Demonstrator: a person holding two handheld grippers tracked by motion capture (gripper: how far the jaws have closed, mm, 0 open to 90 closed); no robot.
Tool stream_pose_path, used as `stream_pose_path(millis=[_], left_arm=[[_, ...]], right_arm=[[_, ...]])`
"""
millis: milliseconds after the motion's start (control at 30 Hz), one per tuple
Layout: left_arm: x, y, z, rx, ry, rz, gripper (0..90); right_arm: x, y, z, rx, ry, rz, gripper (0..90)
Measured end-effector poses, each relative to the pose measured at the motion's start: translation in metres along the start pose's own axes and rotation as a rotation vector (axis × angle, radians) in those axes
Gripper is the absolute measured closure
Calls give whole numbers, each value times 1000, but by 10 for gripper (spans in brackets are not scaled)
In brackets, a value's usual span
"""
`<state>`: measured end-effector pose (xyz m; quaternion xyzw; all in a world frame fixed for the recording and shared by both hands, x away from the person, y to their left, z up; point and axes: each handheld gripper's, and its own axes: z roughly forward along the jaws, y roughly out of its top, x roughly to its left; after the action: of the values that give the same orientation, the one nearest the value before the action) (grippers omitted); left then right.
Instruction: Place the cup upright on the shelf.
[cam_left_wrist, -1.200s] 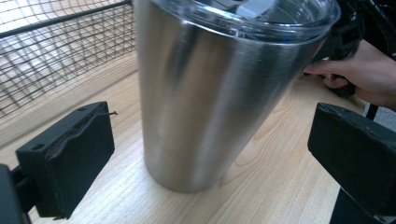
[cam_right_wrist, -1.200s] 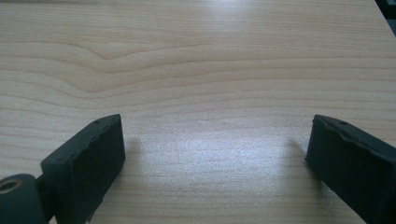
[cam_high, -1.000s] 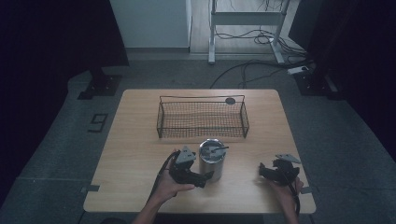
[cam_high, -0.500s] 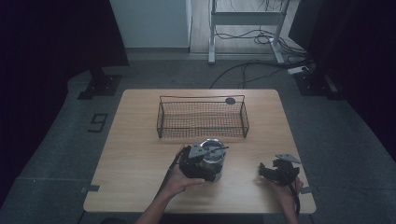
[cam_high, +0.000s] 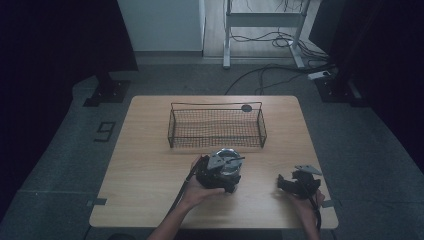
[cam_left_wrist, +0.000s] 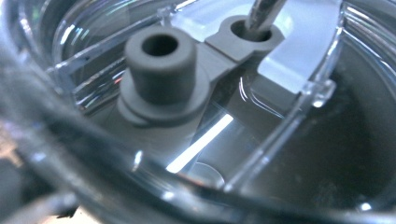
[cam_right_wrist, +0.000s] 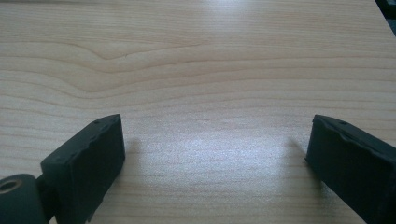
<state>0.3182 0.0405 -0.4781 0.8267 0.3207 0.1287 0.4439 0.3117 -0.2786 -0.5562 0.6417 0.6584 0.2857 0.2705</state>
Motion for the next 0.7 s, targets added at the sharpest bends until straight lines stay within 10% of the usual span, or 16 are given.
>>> stream_pose_path(millis=[700], left_arm=[[-3,5,-1,-23,-2,41,39]], right_arm=[[0,0,0,0,-5,4,40]])
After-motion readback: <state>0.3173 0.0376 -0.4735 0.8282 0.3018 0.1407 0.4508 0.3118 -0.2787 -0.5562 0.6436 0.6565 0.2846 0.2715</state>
